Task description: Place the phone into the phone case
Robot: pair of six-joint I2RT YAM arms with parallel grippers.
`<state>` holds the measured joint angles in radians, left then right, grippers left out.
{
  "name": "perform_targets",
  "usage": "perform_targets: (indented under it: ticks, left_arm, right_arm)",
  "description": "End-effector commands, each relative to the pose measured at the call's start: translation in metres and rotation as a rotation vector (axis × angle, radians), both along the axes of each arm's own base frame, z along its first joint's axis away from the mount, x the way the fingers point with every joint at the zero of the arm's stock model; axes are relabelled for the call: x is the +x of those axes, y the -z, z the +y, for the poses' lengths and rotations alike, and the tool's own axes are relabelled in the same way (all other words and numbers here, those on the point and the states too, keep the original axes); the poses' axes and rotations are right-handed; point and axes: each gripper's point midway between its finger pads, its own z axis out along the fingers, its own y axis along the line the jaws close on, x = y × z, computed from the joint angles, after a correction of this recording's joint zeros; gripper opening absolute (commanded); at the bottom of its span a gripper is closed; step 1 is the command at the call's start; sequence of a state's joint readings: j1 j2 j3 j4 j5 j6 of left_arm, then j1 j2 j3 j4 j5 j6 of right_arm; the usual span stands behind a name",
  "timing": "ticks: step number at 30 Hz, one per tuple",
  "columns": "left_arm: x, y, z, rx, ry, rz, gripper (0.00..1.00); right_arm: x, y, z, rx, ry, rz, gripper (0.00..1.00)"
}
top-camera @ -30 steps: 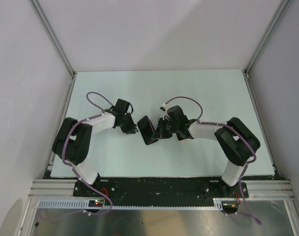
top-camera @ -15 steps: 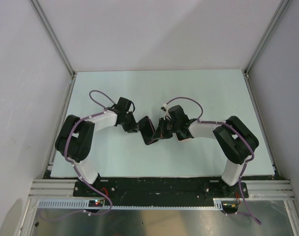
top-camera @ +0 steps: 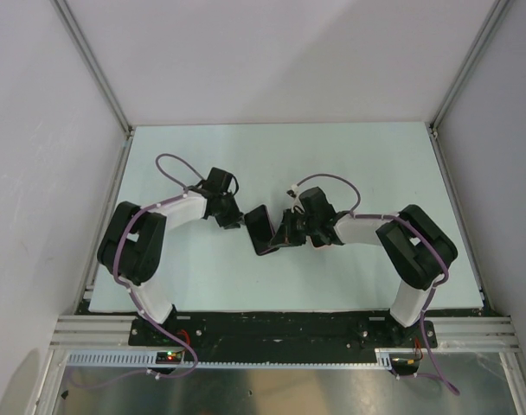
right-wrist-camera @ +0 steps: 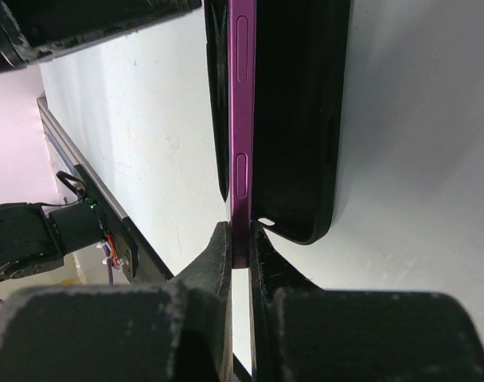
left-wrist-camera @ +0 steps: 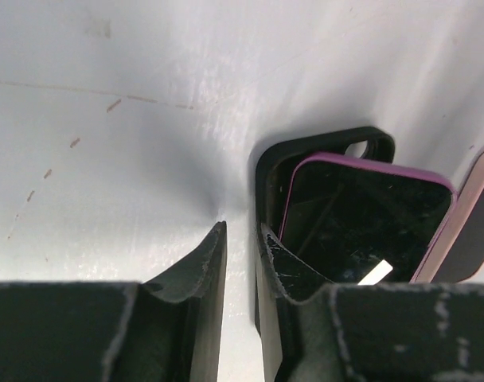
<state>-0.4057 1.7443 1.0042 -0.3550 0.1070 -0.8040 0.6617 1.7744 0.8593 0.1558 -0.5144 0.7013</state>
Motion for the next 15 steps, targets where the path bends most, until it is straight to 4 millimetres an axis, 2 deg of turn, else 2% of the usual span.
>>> perform_targets:
  ticks: [1, 9, 15]
  left_arm:
    - [0.025, -0.025, -0.001, 0.026, -0.012, -0.109, 0.26]
    - [0.026, -0.028, -0.005, 0.025, 0.014, -0.114, 0.26]
    - [0.027, -0.026, -0.013, 0.015, 0.054, -0.108, 0.26]
  right_arm:
    - [-0.035, 0.015, -0.014, -0.047, -0.057, 0.122, 0.0]
    - [-0.042, 0.006, -0.009, 0.016, -0.103, 0.16, 0.0]
    - [-0.045, 0.015, -0.002, 0.005, -0.108, 0.189, 0.0]
